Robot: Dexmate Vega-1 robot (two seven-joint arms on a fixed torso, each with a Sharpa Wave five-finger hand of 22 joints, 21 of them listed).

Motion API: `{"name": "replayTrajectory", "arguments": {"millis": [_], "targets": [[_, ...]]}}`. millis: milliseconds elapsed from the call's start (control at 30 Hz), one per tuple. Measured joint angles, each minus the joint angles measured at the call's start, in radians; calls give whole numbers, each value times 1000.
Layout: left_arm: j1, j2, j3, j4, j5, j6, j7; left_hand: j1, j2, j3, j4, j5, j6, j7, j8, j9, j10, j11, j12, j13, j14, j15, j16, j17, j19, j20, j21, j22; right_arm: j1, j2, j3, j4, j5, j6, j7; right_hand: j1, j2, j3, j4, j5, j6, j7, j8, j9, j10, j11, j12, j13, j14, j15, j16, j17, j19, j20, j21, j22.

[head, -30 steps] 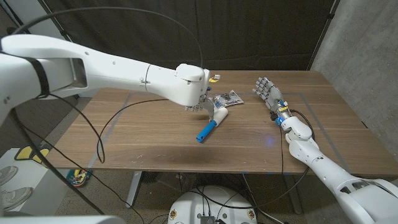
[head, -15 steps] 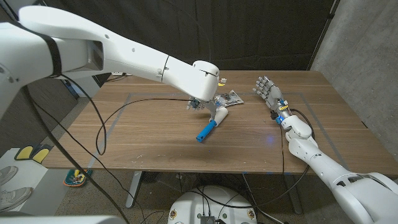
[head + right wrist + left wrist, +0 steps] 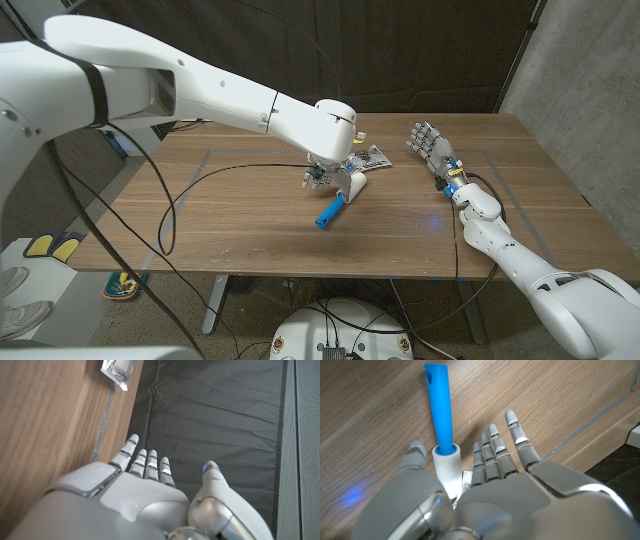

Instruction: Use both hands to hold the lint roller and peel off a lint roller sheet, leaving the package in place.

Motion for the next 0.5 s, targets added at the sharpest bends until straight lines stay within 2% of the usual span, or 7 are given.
{"name": "replayTrajectory", "arguments": {"millis": [133, 267, 500], "targets": [[5, -15, 0, 14, 11, 3, -25, -2, 9, 4, 4, -4, 33, 7, 8, 0, 26, -5, 8, 1, 36, 0, 11, 0, 22, -10, 8, 0, 5, 4, 0, 15, 2, 3, 8, 0, 0, 0, 0, 0, 0, 0, 0, 0, 0, 0, 0, 0, 0, 0, 0, 0, 0, 0, 0, 0], [6, -36, 2, 34, 19, 6, -47, -2, 9, 4, 4, -8, 53, 12, 8, 0, 50, 4, 16, 5, 61, -3, 15, -5, 33, -10, 8, 0, 12, 8, 3, 35, 6, 9, 20, 0, 0, 0, 0, 0, 0, 0, 0, 0, 0, 0, 0, 0, 0, 0, 0, 0, 0, 0, 0, 0], [3, -99, 29, 89, 26, 22, -116, -2, 20, 4, 4, -7, 56, 15, 8, 0, 57, 0, 16, 5, 71, -7, 15, -5, 42, -11, 8, 0, 26, 17, 9, 76, 14, 21, 47, 0, 0, 0, 0, 0, 5, -5, 4, 0, 0, 0, 0, 0, 0, 0, 0, 0, 0, 0, -4, 0]]}}
